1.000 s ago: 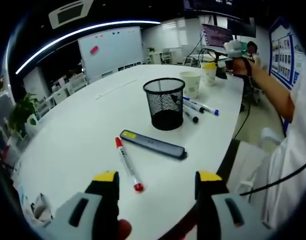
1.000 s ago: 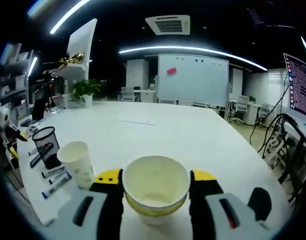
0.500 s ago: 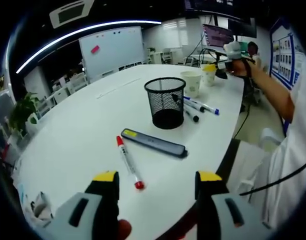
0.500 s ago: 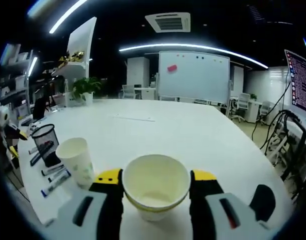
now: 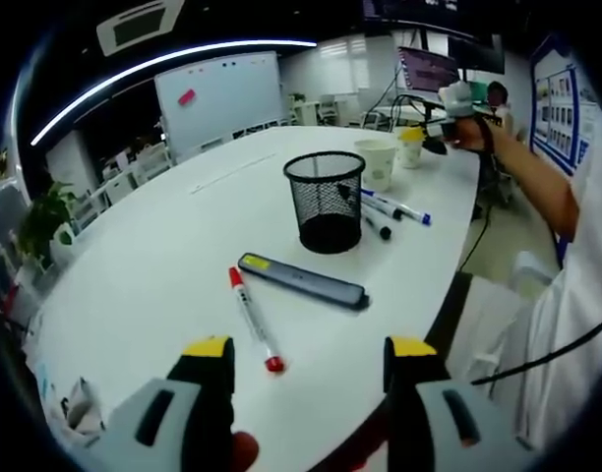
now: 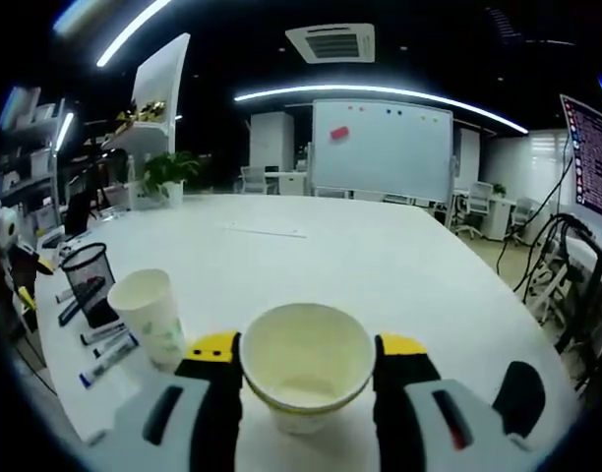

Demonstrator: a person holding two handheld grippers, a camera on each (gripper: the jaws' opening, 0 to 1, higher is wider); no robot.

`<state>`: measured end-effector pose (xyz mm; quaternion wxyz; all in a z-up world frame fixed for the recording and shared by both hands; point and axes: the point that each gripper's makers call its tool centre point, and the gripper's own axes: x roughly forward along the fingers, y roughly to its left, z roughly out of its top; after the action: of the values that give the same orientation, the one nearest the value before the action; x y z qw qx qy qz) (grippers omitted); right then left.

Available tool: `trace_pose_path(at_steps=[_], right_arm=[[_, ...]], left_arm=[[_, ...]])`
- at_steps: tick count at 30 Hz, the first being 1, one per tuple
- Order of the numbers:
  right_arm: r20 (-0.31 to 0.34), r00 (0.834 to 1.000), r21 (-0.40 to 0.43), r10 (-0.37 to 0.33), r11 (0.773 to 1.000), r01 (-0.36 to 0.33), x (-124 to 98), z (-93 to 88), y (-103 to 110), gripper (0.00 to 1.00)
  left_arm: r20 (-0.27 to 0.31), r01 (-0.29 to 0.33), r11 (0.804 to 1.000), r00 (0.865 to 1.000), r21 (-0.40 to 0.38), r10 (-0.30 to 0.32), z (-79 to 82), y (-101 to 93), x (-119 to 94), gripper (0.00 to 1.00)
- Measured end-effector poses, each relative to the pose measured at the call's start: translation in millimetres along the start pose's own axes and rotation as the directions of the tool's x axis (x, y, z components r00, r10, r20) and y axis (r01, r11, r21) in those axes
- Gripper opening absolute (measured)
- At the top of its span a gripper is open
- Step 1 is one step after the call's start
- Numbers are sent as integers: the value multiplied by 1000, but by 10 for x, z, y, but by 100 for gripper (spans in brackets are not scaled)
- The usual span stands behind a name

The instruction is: Place the scattered laser pointers and whiteboard markers into the pen holder and stack the scattered paper cups together

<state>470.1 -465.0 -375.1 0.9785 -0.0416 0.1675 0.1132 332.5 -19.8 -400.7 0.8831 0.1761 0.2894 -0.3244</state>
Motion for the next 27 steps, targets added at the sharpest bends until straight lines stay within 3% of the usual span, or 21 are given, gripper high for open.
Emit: trace_pose_path(at_steps=[27], right_arm=[[-8, 1000, 10, 21, 1000, -21, 45, -20, 36, 54]], left_arm=[[-2, -10, 1000, 1000, 0, 10, -15, 56, -10, 61]])
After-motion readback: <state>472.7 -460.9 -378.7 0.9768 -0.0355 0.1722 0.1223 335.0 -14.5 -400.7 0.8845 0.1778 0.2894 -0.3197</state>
